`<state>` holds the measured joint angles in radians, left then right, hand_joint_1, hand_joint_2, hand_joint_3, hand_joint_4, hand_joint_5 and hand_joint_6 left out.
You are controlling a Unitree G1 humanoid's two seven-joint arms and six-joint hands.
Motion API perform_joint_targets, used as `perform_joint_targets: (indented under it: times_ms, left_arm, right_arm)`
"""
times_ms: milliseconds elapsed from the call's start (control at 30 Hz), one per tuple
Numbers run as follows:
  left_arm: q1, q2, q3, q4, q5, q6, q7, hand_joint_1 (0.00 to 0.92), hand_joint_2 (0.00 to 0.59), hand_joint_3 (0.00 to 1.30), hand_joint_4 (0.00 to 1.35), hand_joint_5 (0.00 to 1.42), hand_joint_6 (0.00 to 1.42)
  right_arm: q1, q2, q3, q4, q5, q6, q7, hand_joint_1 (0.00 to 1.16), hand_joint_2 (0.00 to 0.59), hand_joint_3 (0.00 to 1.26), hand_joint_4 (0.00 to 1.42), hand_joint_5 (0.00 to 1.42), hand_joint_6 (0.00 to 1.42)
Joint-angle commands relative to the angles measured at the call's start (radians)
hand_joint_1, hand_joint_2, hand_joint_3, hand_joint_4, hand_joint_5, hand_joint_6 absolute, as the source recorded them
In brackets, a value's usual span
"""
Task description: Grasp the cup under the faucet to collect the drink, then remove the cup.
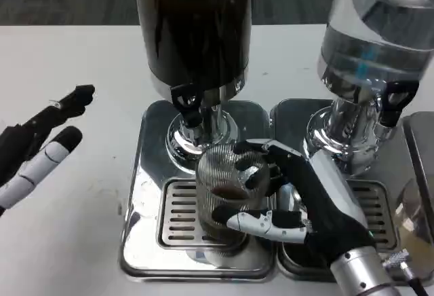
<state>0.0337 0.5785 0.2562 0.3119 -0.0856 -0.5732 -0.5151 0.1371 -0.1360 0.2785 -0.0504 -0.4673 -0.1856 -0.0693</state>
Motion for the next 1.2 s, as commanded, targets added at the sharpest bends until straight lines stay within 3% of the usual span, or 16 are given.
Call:
perform_joint_targets:
  times_ms: [33,800,1200]
  left_arm:
    - [-0.005,0.019,-0.016,0.008,0.011,-0.025,-0.012,0.0,0.169,0.13,0.09,0.1,0.06]
    - [0.03,0.029,-0.058,0.011,0.087,-0.11,0.001,0.0,0.163,0.11,0.05,0.07,0.06]
    - [0.068,0.049,-0.069,0.042,0.134,-0.243,0.015,0.0,0.142,0.04,0.0,0.02,0.04]
  right_arm:
    - [0.007,-0.001,-0.019,-0.048,0.008,-0.005,-0.012,0.71,0.227,0.43,0.49,0.58,0.63]
    - [0.025,-0.012,-0.047,-0.081,0.015,0.001,-0.007,0.71,0.238,0.44,0.5,0.59,0.63]
    - [0.046,-0.019,-0.068,-0.125,0.021,0.01,-0.001,0.71,0.239,0.45,0.5,0.59,0.63]
